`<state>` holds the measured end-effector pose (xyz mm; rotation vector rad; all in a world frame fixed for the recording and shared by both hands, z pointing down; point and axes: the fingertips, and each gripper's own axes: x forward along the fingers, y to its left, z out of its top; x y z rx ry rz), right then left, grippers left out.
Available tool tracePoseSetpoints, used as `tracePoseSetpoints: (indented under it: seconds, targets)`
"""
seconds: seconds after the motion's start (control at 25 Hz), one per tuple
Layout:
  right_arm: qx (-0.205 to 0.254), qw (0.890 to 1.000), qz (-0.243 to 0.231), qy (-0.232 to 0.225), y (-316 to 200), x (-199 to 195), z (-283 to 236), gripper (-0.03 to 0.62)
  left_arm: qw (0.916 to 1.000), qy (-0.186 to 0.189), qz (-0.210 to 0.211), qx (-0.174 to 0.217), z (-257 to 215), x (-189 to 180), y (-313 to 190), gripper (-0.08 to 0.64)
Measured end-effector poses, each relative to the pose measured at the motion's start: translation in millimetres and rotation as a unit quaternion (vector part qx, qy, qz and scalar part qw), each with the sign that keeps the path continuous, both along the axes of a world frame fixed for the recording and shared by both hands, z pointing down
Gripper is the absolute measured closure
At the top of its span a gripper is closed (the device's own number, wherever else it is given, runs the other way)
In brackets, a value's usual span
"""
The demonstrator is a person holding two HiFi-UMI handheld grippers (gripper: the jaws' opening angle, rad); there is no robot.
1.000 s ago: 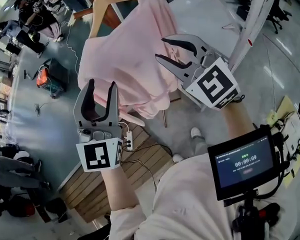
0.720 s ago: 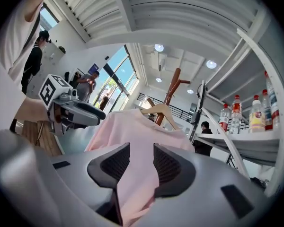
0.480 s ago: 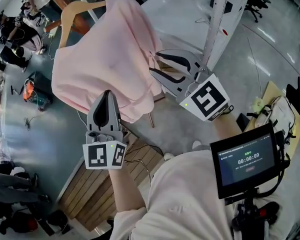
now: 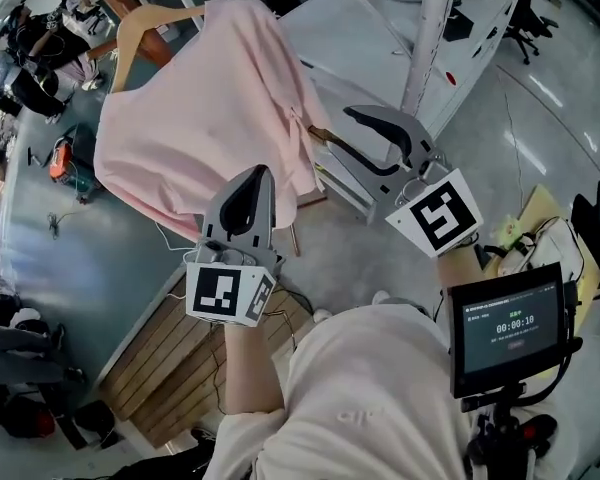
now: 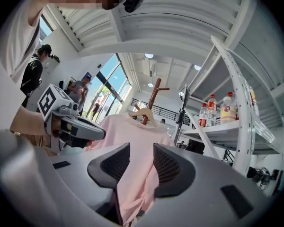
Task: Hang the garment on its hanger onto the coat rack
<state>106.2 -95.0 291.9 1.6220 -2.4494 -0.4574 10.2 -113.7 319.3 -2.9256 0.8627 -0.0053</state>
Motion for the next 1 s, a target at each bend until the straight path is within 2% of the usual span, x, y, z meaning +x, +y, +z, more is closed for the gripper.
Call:
tracePoseSetpoints:
  seconds: [0.24, 0.4, 0.68, 1.0]
  targets:
    - [-0.006, 0.999, 0.010, 0.036, 1, 0, 9, 0.434, 0.9996, 0.013, 0.009, -0.023, 3, 2, -1, 0.554]
    - [-0.017, 0.999, 0.016, 0.030, -1, 0, 13, 0.436, 0.9994, 0.011, 0.016, -0.029, 6, 5, 0, 0.554]
    - [-0.012, 0.999, 0.022, 0.024, 0, 6, 15, 0.436, 0.9981, 0.021, 0.028, -0.051, 11, 10, 0, 0.554]
    - [-0.018, 0.999, 0.024, 0.023, 1, 7, 20, 0.436, 0.9985, -0.002, 0.028, -0.047, 16, 15, 0, 0.554]
